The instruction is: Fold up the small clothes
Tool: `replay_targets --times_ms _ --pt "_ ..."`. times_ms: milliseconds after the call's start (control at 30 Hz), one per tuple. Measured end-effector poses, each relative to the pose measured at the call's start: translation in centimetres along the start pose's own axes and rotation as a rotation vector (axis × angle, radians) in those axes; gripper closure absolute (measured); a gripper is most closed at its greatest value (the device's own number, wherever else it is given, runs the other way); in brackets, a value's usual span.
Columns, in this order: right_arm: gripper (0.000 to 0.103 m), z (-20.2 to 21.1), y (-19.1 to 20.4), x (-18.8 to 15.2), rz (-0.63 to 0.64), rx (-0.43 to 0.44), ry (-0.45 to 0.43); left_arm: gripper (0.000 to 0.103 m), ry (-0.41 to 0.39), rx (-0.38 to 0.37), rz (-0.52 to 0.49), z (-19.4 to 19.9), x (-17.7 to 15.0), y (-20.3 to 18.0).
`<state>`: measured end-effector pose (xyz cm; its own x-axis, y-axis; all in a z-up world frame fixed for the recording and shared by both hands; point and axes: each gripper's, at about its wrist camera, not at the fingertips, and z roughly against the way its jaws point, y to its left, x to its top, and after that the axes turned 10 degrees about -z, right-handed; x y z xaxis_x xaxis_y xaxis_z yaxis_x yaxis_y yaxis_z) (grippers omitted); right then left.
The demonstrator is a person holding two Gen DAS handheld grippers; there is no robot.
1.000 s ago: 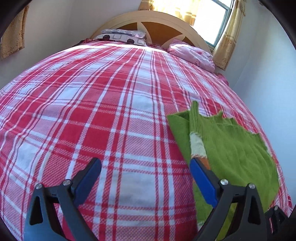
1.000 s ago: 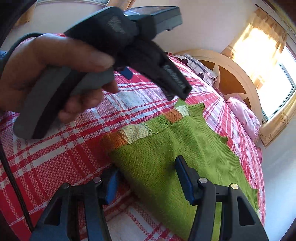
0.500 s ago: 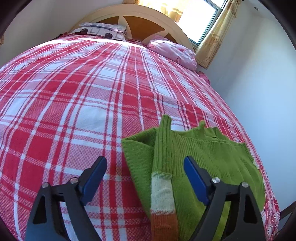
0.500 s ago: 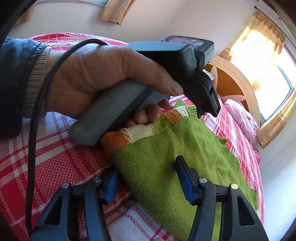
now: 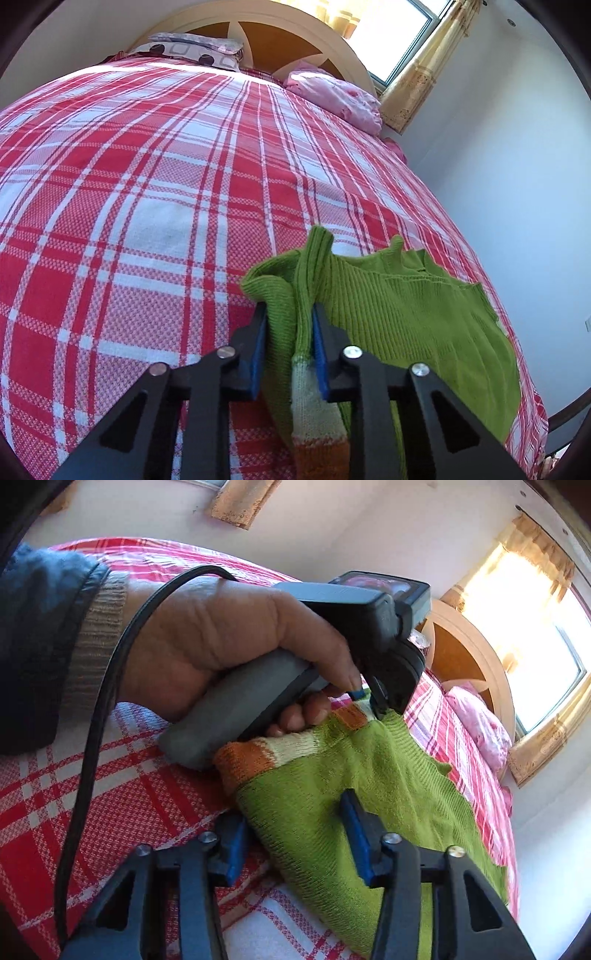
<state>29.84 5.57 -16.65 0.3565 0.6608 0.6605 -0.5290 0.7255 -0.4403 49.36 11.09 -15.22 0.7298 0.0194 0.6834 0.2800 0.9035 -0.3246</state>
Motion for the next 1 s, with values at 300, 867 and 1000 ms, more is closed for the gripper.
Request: replay_targets --times_ms 300,867,1000 --pt "0.075 0.1 1.1 0.4 0.037 -0.010 0.019 0.084 -0.005 0.064 -0.060 0.2 -0.1 -1.0" --pt "0.088 0.1 -1.2 1.2 -0.050 0.068 0.030 0.086 -0.007 -0.001 -0.024 0.1 -0.2 -0.3" --pt "0.089 0.8 -2.2 1.0 -0.084 0.094 0.014 0.087 0.004 -0.019 -0.009 -0.2 0.0 -0.1"
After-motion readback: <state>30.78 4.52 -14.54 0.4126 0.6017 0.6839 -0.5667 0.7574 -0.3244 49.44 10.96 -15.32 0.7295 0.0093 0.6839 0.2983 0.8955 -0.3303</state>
